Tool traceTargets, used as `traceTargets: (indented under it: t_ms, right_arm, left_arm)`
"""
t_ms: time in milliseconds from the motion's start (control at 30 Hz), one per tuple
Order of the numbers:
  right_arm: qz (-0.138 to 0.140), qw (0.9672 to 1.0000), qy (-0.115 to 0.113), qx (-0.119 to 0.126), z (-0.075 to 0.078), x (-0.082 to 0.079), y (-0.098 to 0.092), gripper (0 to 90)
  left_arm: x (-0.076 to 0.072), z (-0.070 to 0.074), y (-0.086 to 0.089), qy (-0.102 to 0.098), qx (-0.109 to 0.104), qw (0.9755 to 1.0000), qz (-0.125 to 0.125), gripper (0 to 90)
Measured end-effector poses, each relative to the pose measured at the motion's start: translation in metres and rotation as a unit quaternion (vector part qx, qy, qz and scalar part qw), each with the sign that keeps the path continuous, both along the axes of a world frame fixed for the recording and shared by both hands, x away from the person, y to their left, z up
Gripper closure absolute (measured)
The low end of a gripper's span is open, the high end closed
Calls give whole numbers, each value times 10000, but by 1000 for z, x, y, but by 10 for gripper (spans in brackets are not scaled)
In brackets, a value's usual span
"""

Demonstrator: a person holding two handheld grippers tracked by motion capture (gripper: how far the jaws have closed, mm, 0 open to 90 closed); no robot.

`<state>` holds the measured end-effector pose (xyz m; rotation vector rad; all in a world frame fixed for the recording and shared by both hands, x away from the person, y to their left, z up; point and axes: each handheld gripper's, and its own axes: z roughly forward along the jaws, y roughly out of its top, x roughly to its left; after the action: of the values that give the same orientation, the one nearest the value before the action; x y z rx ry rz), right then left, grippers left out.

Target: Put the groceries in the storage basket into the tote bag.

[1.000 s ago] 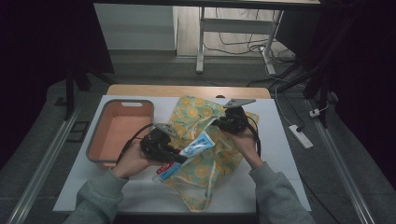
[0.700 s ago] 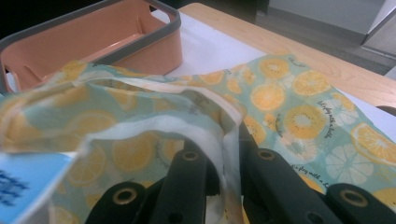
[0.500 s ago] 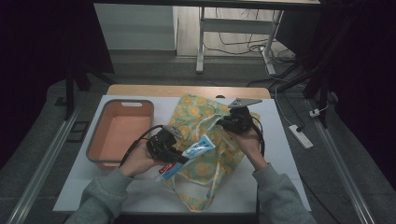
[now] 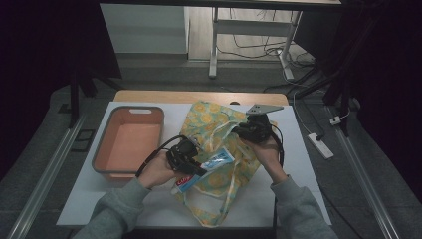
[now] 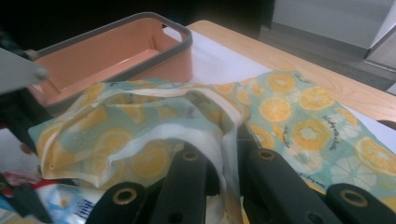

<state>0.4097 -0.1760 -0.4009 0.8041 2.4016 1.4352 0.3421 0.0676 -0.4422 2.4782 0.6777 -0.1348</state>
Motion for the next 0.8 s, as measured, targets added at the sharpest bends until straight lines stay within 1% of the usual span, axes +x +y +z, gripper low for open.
traceTargets:
  t_ms: [100,267,433,533,667,733,800]
  right_arm:
    - [45,10000,-13,4,1,-2,2,878]
    - [62,10000,-44,56,4,-4,2,878]
    - [88,9999,-20,134,5,-4,1,878]
    - [105,9999,-29,115,6,-6,2,878]
    - [77,9999,-63,117,8,-6,-1,878]
    - [42,9999,-46,153,8,-5,-3,878]
    - [33,9998,-17,189,8,-5,-5,878]
  left_arm:
    - [4,-4,-3,9,86,10000,29,753]
    - [9,-8,-3,46,154,9998,127,753]
    - [14,-12,-4,84,176,9997,178,753]
    - [16,-14,-4,77,254,9994,229,753]
    - [15,-13,2,92,217,9994,245,753]
    - [15,-13,3,104,175,9994,266,753]
    - [15,-14,3,96,194,9993,291,753]
